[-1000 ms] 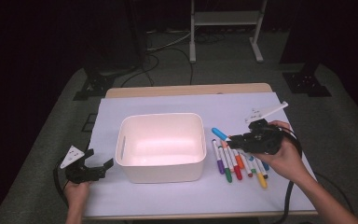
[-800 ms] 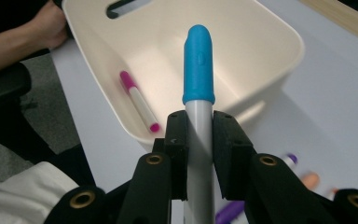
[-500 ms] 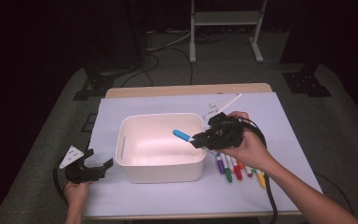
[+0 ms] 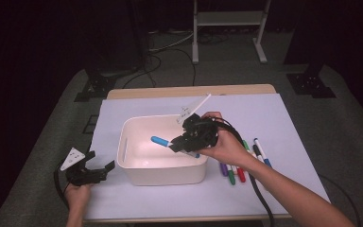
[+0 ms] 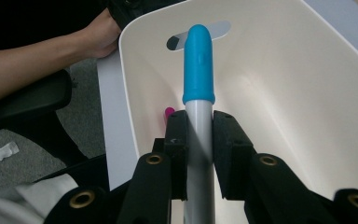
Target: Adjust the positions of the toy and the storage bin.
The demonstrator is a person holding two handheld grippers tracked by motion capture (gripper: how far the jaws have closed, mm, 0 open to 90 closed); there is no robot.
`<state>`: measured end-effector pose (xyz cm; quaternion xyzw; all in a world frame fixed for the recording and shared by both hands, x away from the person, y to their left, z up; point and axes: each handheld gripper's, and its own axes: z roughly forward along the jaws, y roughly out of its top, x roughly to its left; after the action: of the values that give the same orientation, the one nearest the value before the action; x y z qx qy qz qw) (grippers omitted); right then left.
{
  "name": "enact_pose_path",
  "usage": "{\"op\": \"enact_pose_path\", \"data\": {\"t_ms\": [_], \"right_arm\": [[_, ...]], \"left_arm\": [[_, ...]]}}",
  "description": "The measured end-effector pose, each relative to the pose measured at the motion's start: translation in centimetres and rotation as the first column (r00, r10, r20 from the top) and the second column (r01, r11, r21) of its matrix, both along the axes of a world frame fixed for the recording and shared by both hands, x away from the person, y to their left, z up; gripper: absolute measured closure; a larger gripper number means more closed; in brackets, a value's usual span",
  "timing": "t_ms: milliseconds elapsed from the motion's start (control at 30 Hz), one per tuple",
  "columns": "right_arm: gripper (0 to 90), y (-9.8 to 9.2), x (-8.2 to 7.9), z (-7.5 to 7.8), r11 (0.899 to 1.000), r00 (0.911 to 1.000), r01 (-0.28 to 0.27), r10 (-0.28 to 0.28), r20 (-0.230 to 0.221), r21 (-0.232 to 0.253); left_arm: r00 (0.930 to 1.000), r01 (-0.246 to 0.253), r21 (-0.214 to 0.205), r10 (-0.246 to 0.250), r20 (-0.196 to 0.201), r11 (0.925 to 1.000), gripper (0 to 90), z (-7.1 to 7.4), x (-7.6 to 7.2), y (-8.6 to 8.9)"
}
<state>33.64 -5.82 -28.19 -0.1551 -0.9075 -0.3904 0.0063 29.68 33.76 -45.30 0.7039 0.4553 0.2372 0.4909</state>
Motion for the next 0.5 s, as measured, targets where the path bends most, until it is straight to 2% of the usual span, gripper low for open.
{"op": "enact_pose_path", "data": {"t_ms": [300,500], "right_arm": [[75.7,2.1,1.0,-1.2,0.999,0.9993,-0.031,0.031,-0.020,-0.016],[75.7,4.2,1.5,-2.5,0.997,0.9975,-0.063,0.061,-0.037,-0.045]], "left_arm": [[1.0000,-0.001,-0.003,0.001,0.002,1.0000,0.0,0.0,0.0,0.0],[1.0000,0.000,-0.008,0.000,0.003,1.0000,0.0,0.0,0.0,0.1]]}}
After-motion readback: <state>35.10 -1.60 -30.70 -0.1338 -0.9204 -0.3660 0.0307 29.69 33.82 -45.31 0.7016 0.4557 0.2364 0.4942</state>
